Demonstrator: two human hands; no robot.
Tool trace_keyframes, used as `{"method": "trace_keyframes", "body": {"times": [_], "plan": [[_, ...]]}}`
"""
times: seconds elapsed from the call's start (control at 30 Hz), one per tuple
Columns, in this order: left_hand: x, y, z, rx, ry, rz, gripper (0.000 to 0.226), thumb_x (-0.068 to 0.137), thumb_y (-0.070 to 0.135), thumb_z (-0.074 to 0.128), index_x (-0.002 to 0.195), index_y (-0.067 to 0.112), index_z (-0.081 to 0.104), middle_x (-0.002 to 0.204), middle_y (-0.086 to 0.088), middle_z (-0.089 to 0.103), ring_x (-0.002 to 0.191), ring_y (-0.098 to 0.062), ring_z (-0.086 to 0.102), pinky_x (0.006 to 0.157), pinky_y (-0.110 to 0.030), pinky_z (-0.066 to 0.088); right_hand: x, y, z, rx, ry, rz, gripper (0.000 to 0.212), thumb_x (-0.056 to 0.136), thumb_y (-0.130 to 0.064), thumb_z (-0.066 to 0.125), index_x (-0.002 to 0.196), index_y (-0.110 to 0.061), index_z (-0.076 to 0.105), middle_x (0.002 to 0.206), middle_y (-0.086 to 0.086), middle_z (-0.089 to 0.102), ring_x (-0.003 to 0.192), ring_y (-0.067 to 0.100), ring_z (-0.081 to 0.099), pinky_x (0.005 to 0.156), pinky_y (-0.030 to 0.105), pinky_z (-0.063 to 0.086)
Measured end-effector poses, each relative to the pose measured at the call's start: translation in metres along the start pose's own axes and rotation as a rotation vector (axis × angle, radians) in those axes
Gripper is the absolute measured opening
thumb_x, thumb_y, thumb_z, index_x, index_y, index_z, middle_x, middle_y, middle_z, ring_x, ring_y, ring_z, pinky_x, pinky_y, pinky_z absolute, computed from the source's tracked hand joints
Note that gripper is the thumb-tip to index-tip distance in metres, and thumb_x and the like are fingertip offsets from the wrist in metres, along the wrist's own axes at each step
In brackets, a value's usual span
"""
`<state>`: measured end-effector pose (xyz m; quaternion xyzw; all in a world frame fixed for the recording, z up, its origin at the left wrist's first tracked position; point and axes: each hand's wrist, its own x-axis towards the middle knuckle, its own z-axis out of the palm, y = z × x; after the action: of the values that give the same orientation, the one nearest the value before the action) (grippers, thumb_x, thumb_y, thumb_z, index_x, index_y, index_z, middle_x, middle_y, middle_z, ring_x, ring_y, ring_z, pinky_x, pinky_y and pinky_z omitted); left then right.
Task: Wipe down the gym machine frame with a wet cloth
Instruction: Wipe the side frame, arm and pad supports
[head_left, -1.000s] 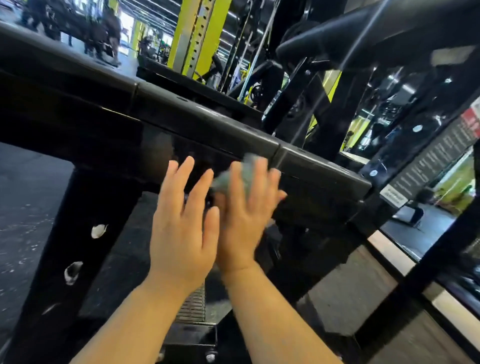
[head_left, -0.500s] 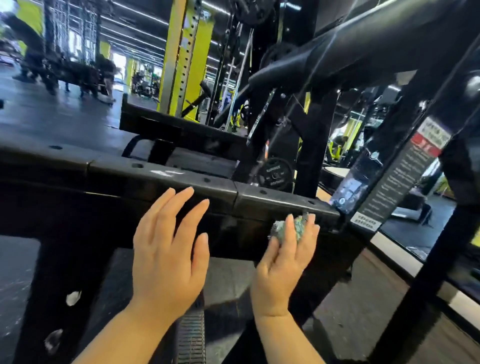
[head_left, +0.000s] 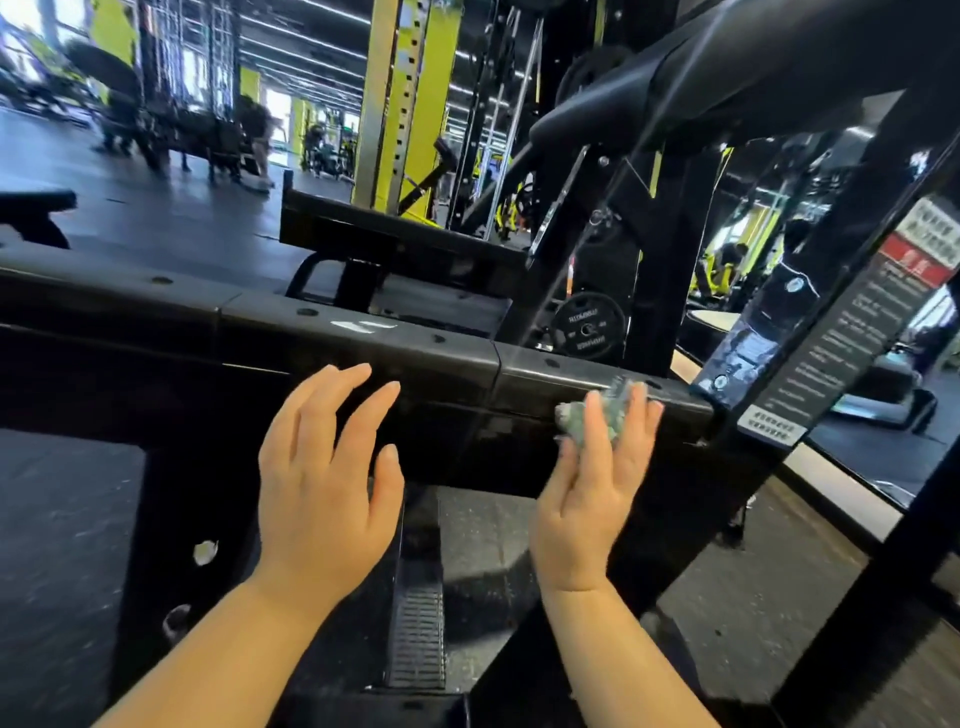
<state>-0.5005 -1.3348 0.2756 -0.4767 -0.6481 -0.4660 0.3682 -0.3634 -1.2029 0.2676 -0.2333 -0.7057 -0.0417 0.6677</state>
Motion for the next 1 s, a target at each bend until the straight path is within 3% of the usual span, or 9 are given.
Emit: {"method": "trace_keyframes", "body": {"times": [0.1, 0.2, 0.3, 0.4, 0.47, 0.6, 0.77, 0.9, 1.0], "plan": [[0.001, -0.009, -0.010, -0.019, -0.014, -0.027, 0.040, 0.090, 0.016, 0.043, 0.126, 0.004, 0.053, 0.129, -0.017, 0.052, 0.124, -0.032, 0.042, 0.113, -0.027, 0.020, 0.005, -0.065, 0.046, 0.056, -0.168, -0.265, 0.039, 0.094, -0.011, 0.053, 0.130, -0.020, 0.043, 0.147, 0.000, 0.030, 0.147, 0.018, 0.006, 0.120, 0.039, 0.009], [-0.002, -0.026, -0.028, 0.019, 0.002, -0.082, 0.040, 0.089, 0.015, 0.043, 0.125, 0.001, 0.054, 0.129, -0.018, 0.051, 0.123, -0.035, 0.044, 0.112, -0.024, 0.018, 0.017, -0.077, 0.050, 0.086, -0.276, -0.355, 0.042, 0.094, -0.004, 0.051, 0.132, -0.019, 0.042, 0.143, 0.006, 0.033, 0.144, 0.024, 0.015, 0.119, 0.037, 0.012], [-0.002, -0.044, -0.042, 0.047, 0.020, -0.096, 0.040, 0.090, 0.016, 0.043, 0.125, 0.002, 0.055, 0.129, -0.018, 0.050, 0.122, -0.036, 0.044, 0.111, -0.025, 0.019, 0.029, -0.055, 0.013, 0.097, -0.284, -0.270, 0.044, 0.094, -0.003, 0.047, 0.136, -0.012, 0.038, 0.145, 0.006, 0.034, 0.141, 0.030, 0.022, 0.119, 0.040, 0.017], [0.003, -0.057, -0.047, 0.064, 0.033, -0.102, 0.039, 0.090, 0.017, 0.042, 0.125, 0.004, 0.055, 0.129, -0.017, 0.049, 0.124, -0.034, 0.042, 0.111, -0.026, 0.019, 0.058, -0.057, -0.014, 0.153, -0.311, 0.012, 0.043, 0.096, -0.009, 0.049, 0.138, -0.010, 0.040, 0.138, -0.008, 0.040, 0.133, 0.012, 0.033, 0.112, 0.013, 0.020], [0.008, -0.060, -0.049, 0.053, 0.045, -0.101, 0.039, 0.089, 0.017, 0.042, 0.124, 0.005, 0.055, 0.130, -0.017, 0.050, 0.125, -0.032, 0.041, 0.111, -0.024, 0.016, 0.081, -0.072, -0.012, 0.023, -0.483, 0.072, 0.039, 0.097, -0.016, 0.049, 0.137, -0.013, 0.046, 0.132, -0.013, 0.047, 0.123, 0.004, 0.041, 0.100, 0.004, 0.023], [0.017, -0.061, -0.052, 0.055, 0.088, -0.078, 0.037, 0.089, 0.017, 0.042, 0.124, 0.007, 0.053, 0.130, -0.016, 0.050, 0.126, -0.034, 0.042, 0.109, -0.029, 0.021, 0.105, -0.108, 0.017, -0.225, -0.720, -0.068, 0.035, 0.100, -0.030, 0.044, 0.131, -0.022, 0.057, 0.129, -0.004, 0.059, 0.119, 0.015, 0.053, 0.095, 0.024, 0.037], [0.026, -0.056, -0.051, 0.077, 0.111, -0.075, 0.039, 0.088, 0.017, 0.043, 0.124, 0.006, 0.055, 0.131, -0.015, 0.049, 0.128, -0.032, 0.039, 0.111, -0.031, 0.021, 0.108, -0.169, 0.058, -0.096, -0.866, -0.240, 0.031, 0.100, -0.031, 0.043, 0.121, -0.021, 0.063, 0.119, -0.002, 0.065, 0.111, 0.017, 0.057, 0.091, 0.034, 0.045], [0.032, -0.049, -0.048, 0.085, 0.084, -0.071, 0.040, 0.090, 0.020, 0.043, 0.125, 0.005, 0.055, 0.132, -0.015, 0.050, 0.130, -0.032, 0.039, 0.111, -0.040, 0.025, 0.120, -0.139, 0.036, 0.023, -0.924, -0.233, 0.030, 0.096, -0.035, 0.053, 0.120, -0.024, 0.065, 0.118, -0.009, 0.066, 0.111, 0.006, 0.058, 0.095, 0.016, 0.041], [0.033, -0.056, -0.047, 0.116, 0.038, -0.057, 0.040, 0.091, 0.023, 0.040, 0.123, 0.006, 0.058, 0.131, -0.014, 0.053, 0.130, -0.033, 0.041, 0.110, -0.042, 0.027, 0.134, -0.102, 0.006, -0.067, -0.959, -0.201, 0.024, 0.094, -0.033, 0.056, 0.111, -0.025, 0.070, 0.106, -0.014, 0.070, 0.096, -0.005, 0.058, 0.080, -0.003, 0.033]]}}
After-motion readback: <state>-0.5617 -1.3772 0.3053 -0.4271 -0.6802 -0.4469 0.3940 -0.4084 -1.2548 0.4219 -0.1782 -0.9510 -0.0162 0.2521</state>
